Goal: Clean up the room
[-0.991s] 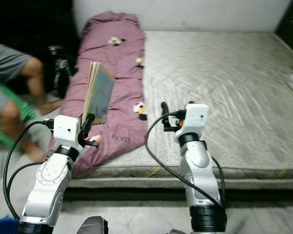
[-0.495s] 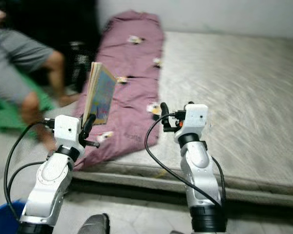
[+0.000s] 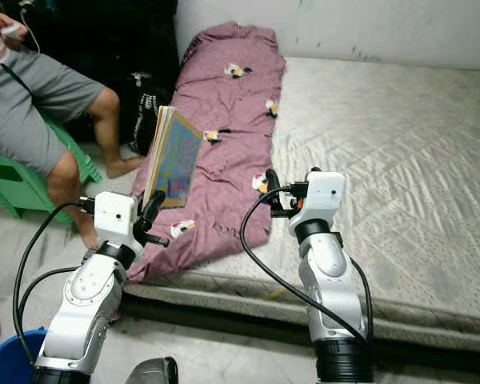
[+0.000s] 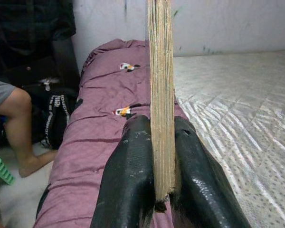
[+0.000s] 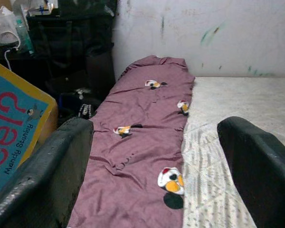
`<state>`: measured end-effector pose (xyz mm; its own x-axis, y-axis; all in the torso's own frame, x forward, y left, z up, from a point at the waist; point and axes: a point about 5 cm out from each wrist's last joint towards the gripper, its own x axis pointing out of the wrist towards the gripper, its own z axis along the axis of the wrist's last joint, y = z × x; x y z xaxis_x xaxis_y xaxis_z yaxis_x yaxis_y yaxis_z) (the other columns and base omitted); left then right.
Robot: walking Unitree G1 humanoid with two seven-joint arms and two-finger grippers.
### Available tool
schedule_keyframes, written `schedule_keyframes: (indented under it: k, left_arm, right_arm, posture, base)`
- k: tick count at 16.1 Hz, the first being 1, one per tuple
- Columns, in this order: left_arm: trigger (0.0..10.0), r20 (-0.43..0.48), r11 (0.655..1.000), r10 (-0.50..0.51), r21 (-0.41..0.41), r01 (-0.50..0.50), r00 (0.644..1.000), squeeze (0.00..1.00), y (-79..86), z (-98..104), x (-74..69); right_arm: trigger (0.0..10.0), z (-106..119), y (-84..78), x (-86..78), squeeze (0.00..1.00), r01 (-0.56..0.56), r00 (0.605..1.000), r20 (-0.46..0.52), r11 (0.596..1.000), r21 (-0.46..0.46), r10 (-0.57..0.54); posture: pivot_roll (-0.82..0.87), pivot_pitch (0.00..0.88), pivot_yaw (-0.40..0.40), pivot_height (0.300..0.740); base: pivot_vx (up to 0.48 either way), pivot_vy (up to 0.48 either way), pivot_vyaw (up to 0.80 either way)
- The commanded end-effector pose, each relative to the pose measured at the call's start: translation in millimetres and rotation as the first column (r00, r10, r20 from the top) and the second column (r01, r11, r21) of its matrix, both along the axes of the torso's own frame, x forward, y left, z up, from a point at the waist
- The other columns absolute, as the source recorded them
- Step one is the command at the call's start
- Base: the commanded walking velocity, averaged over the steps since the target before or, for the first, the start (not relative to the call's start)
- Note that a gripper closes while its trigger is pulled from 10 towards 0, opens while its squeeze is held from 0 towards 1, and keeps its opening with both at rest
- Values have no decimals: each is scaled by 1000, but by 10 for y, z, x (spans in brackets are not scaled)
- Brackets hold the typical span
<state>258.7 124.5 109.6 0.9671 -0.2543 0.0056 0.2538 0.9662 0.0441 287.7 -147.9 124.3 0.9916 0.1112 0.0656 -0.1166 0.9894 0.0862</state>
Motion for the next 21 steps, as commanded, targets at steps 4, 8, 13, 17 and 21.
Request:
schedule_keyframes:
  k: [4, 8, 13, 17, 21]
  left_arm:
    - [10000, 58, 1000, 0, -7, 0, 998, 0, 9, 110, 21]
    - [10000, 51, 1000, 18, 10, -18, 999, 0, 19, 97, 32]
    - [10000, 51, 999, 38, 9, -38, 998, 0, 33, 86, 44]
    - [10000, 52, 999, 38, 35, -40, 998, 0, 32, 85, 48]
    - [10000, 45, 999, 27, 37, -29, 999, 0, 24, 68, 37]
  right_arm:
    - [10000, 1, 1, 18, 0, 4, 1000, -3, 1000, 4, -4]
    - [10000, -4, -13, 20, 0, 17, 1000, -5, 1000, 5, -17]
    - [10000, -27, -60, 32, 0, 43, 999, -27, 999, 12, -43]
    - [10000, -27, -60, 36, 0, 46, 999, -22, 999, 10, -46]
    - [10000, -32, -58, 28, 0, 48, 999, -22, 999, 7, -48]
  posture:
    - [-14, 0, -1, 740]
    - [-15, 0, 3, 740]
    - [-15, 0, 4, 740]
    - [-12, 0, 5, 740]
    - [-13, 0, 2, 740]
  base:
    - [354, 0, 0]
    - [239, 0, 0]
    - [0, 0, -401]
    - [0, 0, -513]
    - [0, -83, 0]
